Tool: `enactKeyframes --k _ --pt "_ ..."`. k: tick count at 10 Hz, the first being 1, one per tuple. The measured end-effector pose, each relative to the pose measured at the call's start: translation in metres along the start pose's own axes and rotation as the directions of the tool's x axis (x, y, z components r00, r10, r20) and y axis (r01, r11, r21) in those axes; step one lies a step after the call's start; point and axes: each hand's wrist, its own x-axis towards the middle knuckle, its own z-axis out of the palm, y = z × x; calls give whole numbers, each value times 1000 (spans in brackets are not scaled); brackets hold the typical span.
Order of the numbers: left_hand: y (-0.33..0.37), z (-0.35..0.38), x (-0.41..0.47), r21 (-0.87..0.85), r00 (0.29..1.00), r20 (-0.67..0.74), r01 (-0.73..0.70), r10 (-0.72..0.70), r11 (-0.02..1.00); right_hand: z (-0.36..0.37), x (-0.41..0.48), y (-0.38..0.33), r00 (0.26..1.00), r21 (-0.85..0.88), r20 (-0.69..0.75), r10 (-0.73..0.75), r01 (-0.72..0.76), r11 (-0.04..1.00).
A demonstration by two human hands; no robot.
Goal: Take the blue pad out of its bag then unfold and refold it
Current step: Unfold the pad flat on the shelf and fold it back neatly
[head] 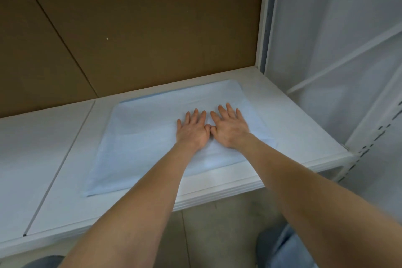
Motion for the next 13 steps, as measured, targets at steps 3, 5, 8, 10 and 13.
enactKeyframes --k 3,5,8,10,13 --pt "0 13 1 35 1000 21 7 -8 999 10 1 4 997 32 78 20 -22 999" --pt "-1 16 1 43 1000 11 10 -11 999 13 2 4 995 23 95 22 -25 999" --pt "-1 17 2 45 1000 11 15 -15 999 12 2 5 994 23 108 25 -28 999" --pt "-1 18 2 47 1000 13 13 -14 999 13 3 5 994 23 108 23 -26 999" --pt "-3 4 1 -36 1000 21 4 -4 999 2 3 0 999 64 -23 46 -45 997"
